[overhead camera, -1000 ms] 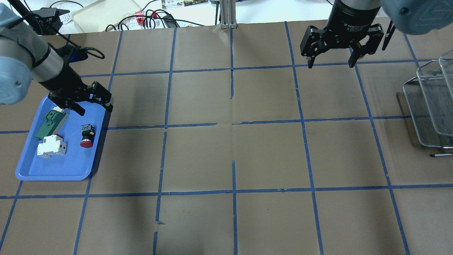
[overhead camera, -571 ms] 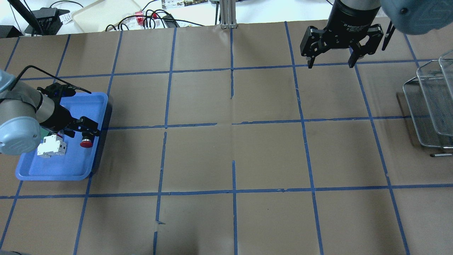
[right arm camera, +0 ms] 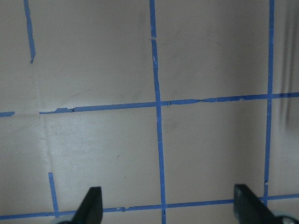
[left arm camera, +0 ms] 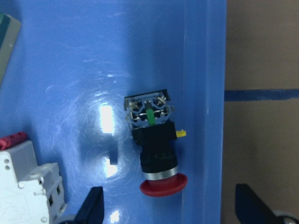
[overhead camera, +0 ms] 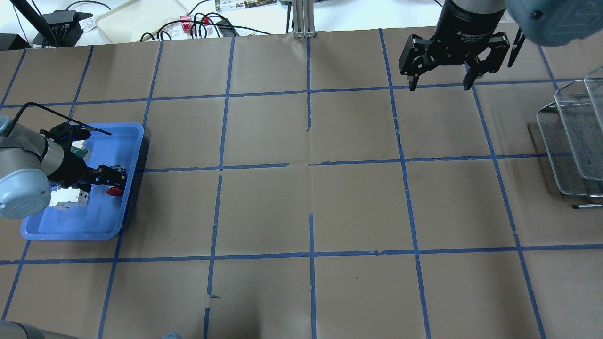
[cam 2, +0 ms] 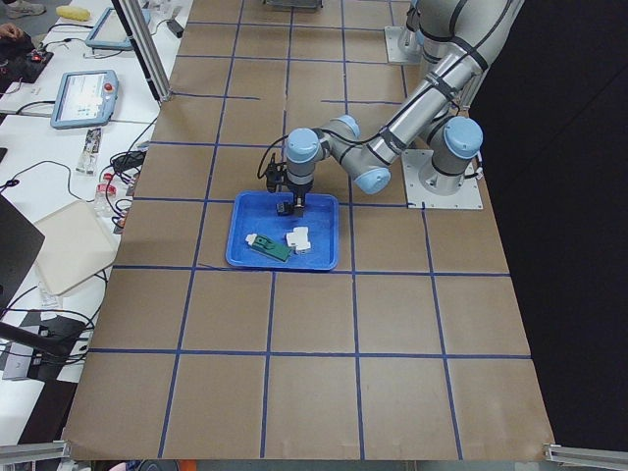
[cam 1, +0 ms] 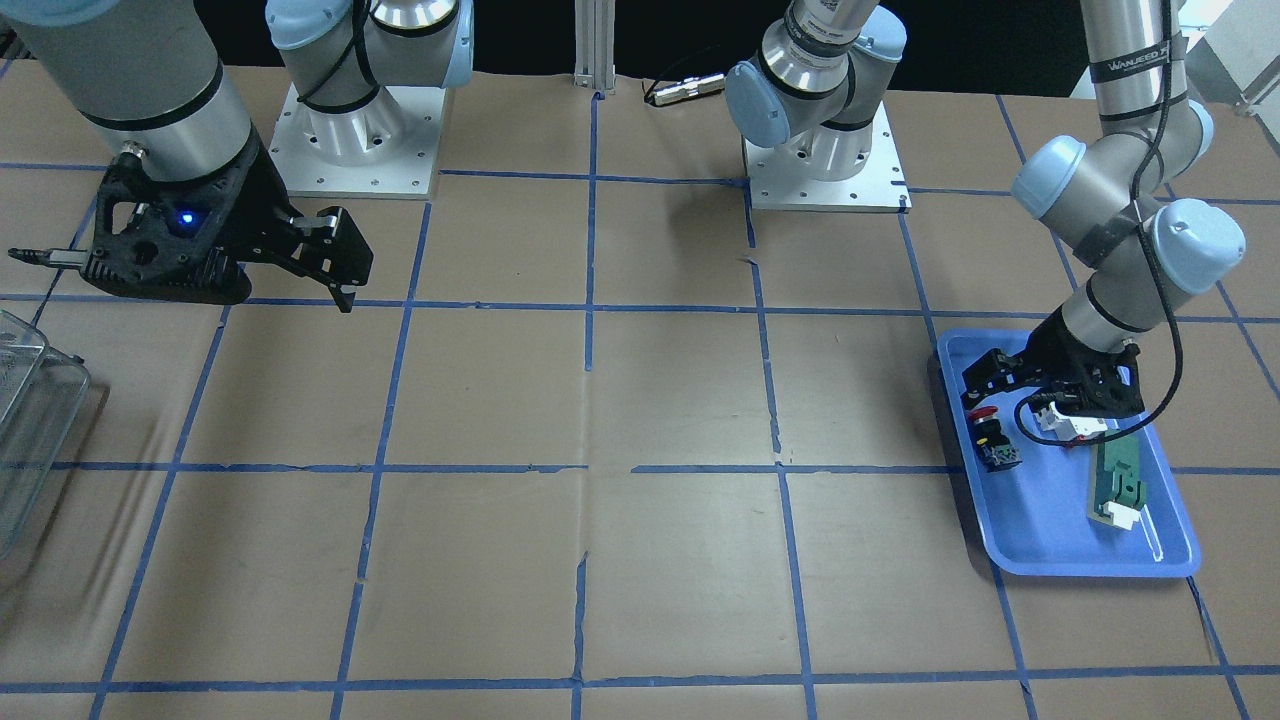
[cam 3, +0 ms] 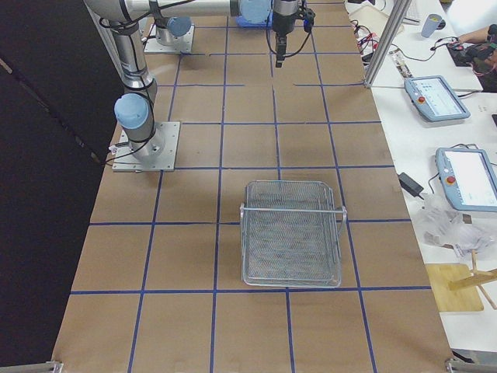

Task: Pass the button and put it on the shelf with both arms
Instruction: 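Close the left gripper on the red push button's body, then lift the push button out of the tray with the left gripper, then carry the button toward the right gripper while the right gripper approaches it, then grasp the button with the right gripper while the left gripper opens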

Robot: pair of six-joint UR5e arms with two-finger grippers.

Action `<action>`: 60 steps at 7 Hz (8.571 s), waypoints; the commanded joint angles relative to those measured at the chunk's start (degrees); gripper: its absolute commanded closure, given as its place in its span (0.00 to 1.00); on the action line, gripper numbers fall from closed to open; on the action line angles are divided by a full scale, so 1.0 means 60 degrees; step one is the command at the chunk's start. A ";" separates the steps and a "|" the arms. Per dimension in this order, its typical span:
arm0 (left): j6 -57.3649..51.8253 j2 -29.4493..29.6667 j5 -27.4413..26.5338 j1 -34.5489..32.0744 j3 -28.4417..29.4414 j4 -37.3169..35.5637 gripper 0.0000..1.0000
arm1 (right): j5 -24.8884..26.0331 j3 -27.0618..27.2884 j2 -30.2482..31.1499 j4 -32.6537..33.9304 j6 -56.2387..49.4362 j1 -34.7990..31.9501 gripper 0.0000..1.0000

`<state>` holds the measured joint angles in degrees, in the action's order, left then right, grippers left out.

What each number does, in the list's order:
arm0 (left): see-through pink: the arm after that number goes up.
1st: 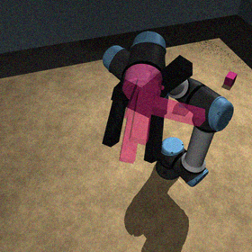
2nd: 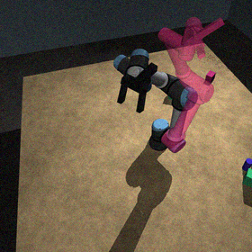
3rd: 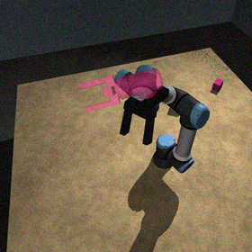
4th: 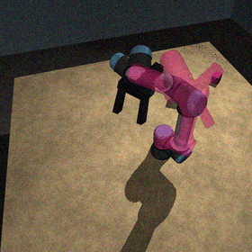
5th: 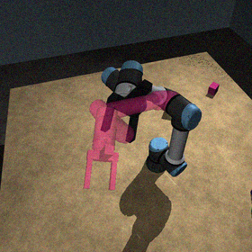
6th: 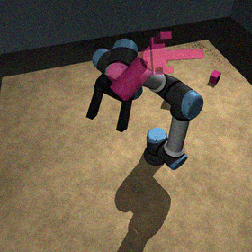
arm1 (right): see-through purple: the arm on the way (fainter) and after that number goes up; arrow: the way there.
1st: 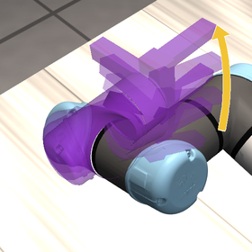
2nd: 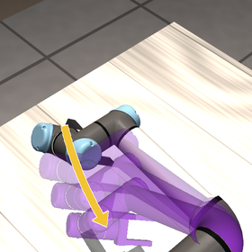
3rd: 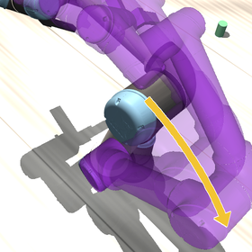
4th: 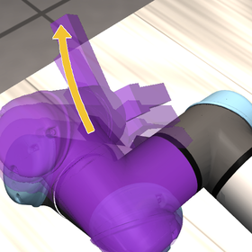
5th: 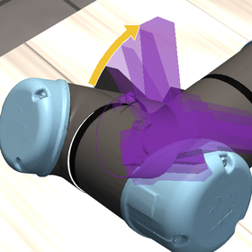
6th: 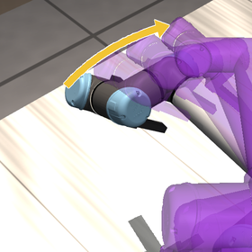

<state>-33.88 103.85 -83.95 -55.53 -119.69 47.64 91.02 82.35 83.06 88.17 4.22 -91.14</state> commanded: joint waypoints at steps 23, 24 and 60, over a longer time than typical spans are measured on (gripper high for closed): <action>-0.4275 -0.1370 0.2728 -0.4103 0.4950 0.6269 0.78 | -0.1025 -0.0569 -0.0058 -0.0706 -0.0863 0.0263 0.00; -0.5359 -0.1241 0.3147 -0.4308 0.4949 0.6225 0.90 | -0.1425 -0.0586 -0.0087 -0.0620 -0.0922 0.0394 0.00; -0.9046 -0.0800 0.6843 -0.6156 0.3367 0.3998 0.97 | -0.5033 0.1568 0.0322 0.3059 -1.2495 -0.1553 1.00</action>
<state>-88.16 99.09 -42.83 -92.46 -99.50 71.65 60.74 91.75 84.82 107.02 -71.01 -100.45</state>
